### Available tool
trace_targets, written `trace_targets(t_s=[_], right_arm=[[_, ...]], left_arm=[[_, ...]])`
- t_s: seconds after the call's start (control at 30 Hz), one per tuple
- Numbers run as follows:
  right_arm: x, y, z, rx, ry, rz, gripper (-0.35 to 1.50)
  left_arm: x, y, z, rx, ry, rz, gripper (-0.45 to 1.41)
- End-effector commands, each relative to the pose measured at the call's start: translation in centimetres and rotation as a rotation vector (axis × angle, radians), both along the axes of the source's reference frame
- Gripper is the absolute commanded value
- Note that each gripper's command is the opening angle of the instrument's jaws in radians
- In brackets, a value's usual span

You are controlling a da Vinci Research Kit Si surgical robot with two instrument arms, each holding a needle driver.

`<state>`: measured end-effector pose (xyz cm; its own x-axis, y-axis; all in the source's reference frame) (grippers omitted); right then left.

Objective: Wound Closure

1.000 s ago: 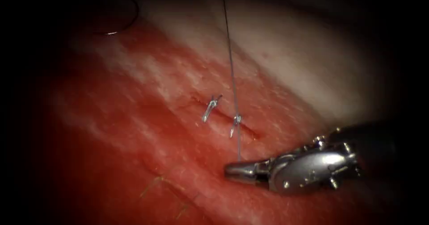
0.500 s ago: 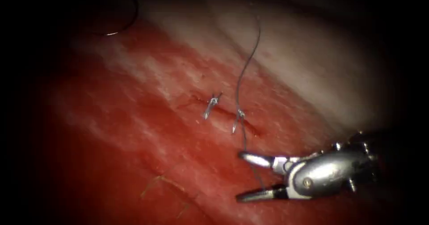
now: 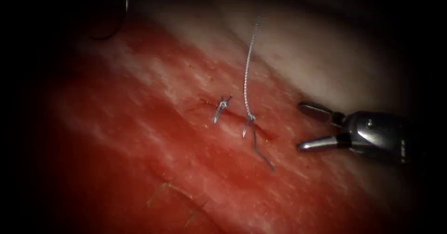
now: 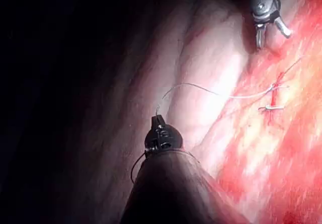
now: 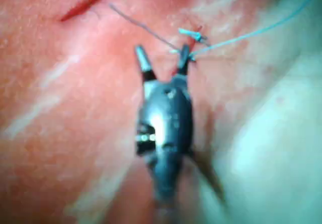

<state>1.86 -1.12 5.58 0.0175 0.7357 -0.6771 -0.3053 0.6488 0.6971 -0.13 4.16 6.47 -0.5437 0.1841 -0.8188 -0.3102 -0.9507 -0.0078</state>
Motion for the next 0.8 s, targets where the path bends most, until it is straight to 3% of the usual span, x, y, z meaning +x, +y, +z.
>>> trace_targets(t_s=[0.03,0.13,0.23,0.47,0.8], right_arm=[[0.10,-0.05,0.07,0.015,0.006,0.005,1.18],[0.21,0.02,0.20,0.132,-0.015,0.020,1.14],[0.40,0.06,0.25,0.197,-0.034,0.032,1.28],[0.67,0.14,0.29,0.237,-0.091,-0.022,1.36],[0.88,0.18,0.53,0.247,-0.118,-0.063,1.46]], left_arm=[[-0.04,0.03,0.05,-0.006,0.003,0.005,-0.45],[-0.08,-0.04,-0.12,-0.019,0.011,0.004,-0.45],[-0.13,-0.10,-0.35,-0.037,0.006,0.006,-0.45],[-0.23,-0.21,-0.86,-0.078,-0.004,0.015,-0.45],[-0.32,-0.32,-1.12,-0.105,-0.008,0.023,-0.45]])
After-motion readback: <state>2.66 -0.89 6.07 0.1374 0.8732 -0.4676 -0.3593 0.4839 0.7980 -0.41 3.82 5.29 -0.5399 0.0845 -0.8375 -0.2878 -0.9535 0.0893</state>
